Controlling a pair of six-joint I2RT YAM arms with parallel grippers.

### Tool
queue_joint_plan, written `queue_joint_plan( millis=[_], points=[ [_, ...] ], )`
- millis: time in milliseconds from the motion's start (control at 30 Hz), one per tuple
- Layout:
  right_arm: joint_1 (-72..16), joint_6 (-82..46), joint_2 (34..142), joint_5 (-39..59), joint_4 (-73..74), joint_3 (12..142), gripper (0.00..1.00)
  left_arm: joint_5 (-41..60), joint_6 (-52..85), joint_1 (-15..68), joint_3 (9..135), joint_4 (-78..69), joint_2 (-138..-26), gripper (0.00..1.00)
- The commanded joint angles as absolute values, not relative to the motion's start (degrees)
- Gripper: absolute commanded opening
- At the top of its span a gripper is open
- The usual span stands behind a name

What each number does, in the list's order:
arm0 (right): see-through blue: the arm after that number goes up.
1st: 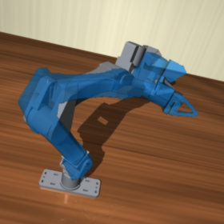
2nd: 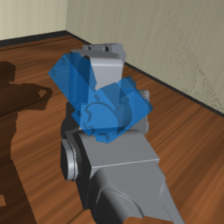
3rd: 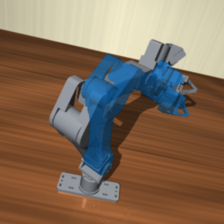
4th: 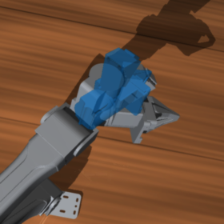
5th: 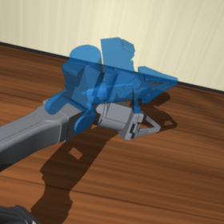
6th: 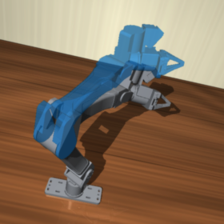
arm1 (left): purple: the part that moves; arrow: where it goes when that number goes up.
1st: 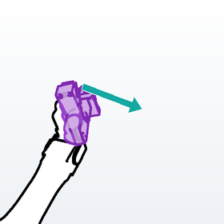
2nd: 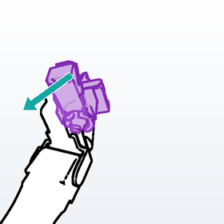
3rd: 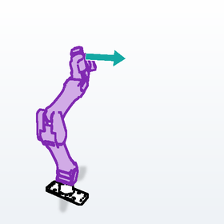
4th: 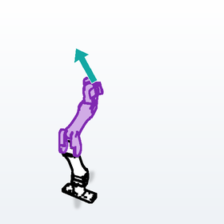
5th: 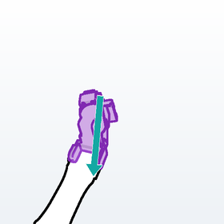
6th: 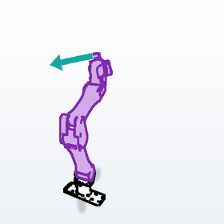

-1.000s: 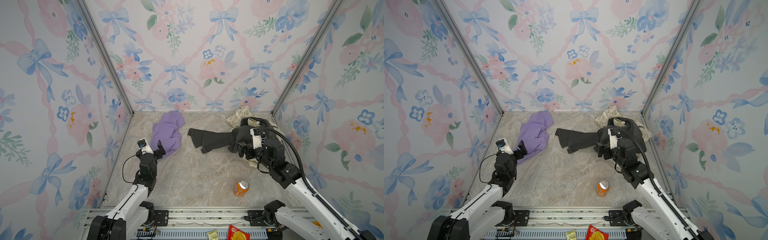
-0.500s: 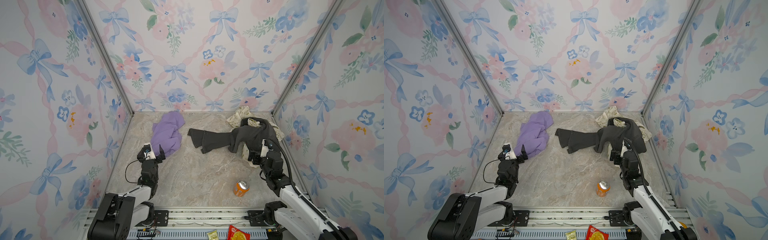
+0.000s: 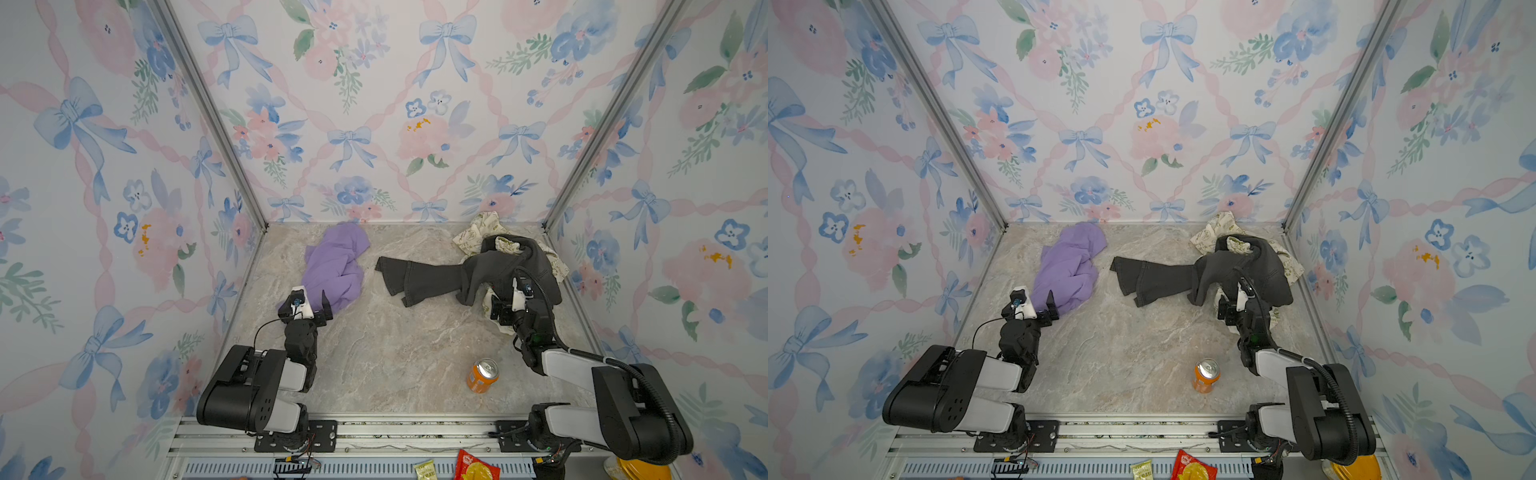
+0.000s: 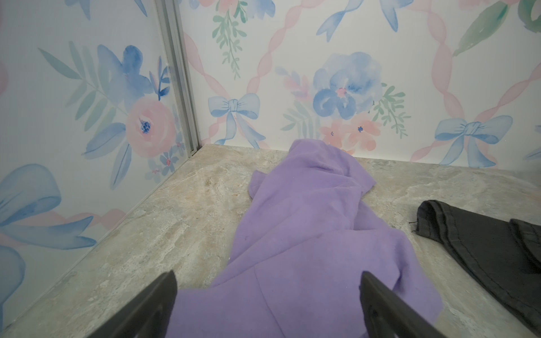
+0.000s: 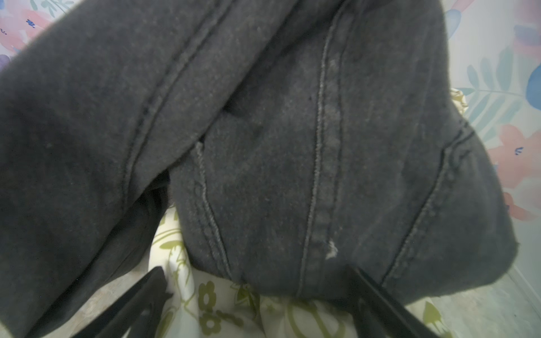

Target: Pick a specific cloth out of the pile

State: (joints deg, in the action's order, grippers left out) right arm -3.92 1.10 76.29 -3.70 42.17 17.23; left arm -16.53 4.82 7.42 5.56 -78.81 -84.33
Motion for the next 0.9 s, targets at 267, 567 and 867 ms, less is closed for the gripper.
queue_joint_plan(
  millis=[267,567,867],
  points=[
    [-1.76,1.53,88.18,2.06,60.23,17.76,0.97,-15.30,3.20,7.07,9.00,-81.81,-89.23,0.98],
    [-1.55,1.17,88.68,1.76,52.90,21.97,0.97,-16.08,3.34,7.21,10.60,-78.23,-89.22,0.98],
    [-1.44,1.00,88.68,1.76,52.65,22.14,0.97,-16.17,3.17,7.49,10.61,-78.29,-89.21,0.98]
  ],
)
